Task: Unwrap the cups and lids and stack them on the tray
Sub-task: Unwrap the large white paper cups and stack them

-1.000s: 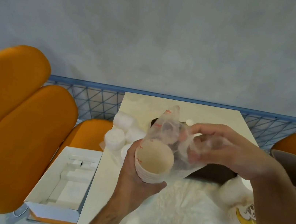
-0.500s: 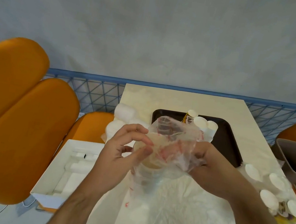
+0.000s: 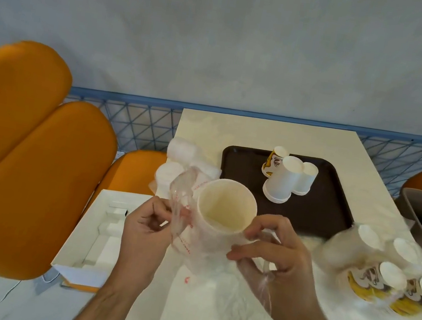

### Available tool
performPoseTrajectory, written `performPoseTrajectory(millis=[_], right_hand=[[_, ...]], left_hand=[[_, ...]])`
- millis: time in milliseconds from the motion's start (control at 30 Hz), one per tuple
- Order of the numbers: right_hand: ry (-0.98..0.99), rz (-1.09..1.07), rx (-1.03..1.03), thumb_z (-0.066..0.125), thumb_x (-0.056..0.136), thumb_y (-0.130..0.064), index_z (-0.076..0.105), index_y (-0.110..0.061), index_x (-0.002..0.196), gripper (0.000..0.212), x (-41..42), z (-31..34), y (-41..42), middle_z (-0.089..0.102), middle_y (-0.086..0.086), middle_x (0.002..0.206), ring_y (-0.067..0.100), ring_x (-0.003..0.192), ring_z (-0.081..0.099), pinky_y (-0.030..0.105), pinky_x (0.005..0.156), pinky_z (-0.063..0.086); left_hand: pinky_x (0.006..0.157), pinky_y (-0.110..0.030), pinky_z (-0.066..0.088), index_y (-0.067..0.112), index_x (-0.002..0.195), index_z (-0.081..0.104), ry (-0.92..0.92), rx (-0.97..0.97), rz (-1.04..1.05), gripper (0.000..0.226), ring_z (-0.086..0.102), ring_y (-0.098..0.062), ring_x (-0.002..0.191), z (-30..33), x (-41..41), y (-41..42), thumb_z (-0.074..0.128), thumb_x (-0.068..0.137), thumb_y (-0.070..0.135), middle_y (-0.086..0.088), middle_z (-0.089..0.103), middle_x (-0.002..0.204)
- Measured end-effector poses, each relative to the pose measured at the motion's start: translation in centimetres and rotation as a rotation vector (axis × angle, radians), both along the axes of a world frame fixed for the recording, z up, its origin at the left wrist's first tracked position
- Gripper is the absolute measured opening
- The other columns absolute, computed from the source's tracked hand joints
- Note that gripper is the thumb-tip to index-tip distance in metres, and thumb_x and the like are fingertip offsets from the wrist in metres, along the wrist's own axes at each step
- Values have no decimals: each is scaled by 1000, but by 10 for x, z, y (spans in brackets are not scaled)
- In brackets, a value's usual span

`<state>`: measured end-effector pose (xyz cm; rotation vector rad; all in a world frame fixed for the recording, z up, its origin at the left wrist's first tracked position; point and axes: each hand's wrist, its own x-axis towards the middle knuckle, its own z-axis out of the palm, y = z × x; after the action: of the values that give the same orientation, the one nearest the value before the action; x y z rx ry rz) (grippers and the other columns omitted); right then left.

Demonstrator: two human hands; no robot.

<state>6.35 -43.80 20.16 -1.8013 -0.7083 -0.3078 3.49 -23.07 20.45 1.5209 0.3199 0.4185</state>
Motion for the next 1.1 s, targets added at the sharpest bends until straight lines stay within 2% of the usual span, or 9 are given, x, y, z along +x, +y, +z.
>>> performPoseTrajectory(millis=[200, 367, 500, 600, 700, 800, 900, 1000, 1100], right_hand=[[46, -95, -106, 78, 73, -16, 79, -27, 77, 11, -4, -45, 0, 60, -15, 105, 12, 93, 65, 16, 78, 49], [344, -92, -182, 80, 74, -41, 77, -30, 74, 11, -8, -71, -4, 63, -15, 105, 12, 103, 64, 10, 83, 45], [529, -222, -257, 88, 72, -40, 70, -27, 65, 23, -3, -85, 2, 60, -21, 109, 8, 106, 58, 18, 78, 51], [643, -238, -277, 91, 67, -41, 63, -35, 85, 35, 4, -91, 6, 58, -22, 119, -2, 107, 56, 22, 85, 51], [800, -149, -252, 94, 65, -38, 44, -40, 121, 75, 9, -89, 10, 56, -21, 124, 3, 112, 57, 13, 82, 45], [788, -113, -261, 95, 65, -34, 39, -38, 136, 90, 14, -89, 12, 55, -22, 129, 5, 115, 56, 13, 87, 45], [744, -103, -327, 94, 67, -32, 45, -39, 135, 84, 19, -92, 11, 62, -24, 122, 3, 109, 60, 12, 84, 47], [714, -103, -375, 92, 68, -36, 54, -40, 123, 67, 20, -94, 13, 67, -24, 109, -3, 98, 64, 10, 73, 50], [667, -115, -408, 88, 70, -47, 59, -34, 126, 65, 21, -96, 17, 68, -22, 115, 2, 103, 65, 18, 87, 53]], left_hand=[[66, -21, 51, -5, 78, 58, 73, -23, -70, 15, 60, -21, 72, -36, -5, 0, 68, 81, -15, -24, 61, 78], [73, -34, 55, 16, 102, 72, 225, 64, -195, 19, 64, -30, 79, -80, -8, 2, 65, 91, 2, -17, 68, 81], [76, -40, 55, 36, 107, 70, 376, 234, -243, 41, 61, -34, 81, -102, -6, 5, 64, 88, 1, -16, 67, 83], [61, -20, 49, 33, 111, 67, 488, 424, -331, 42, 55, -15, 65, -109, 0, 7, 59, 88, -1, -5, 60, 73], [65, -12, 49, 21, 112, 62, 575, 558, -432, 30, 56, -10, 70, -108, 6, 5, 58, 91, 1, 4, 58, 78], [80, -25, 59, 34, 133, 43, 522, 402, -529, 63, 62, -15, 103, -103, 9, 1, 70, 83, 7, 14, 55, 121], [74, -5, 49, 54, 141, 6, 512, 271, -664, 114, 53, -2, 112, -96, 10, -7, 84, 71, 10, 38, 35, 125], [74, 3, 42, 54, 132, 28, 420, 288, -523, 104, 55, -3, 119, -105, 16, -17, 96, 57, 30, 39, 49, 116], [83, -7, 48, 47, 131, 39, 322, 225, -368, 103, 56, -1, 118, -110, 26, -29, 97, 46, 49, 31, 55, 121]])
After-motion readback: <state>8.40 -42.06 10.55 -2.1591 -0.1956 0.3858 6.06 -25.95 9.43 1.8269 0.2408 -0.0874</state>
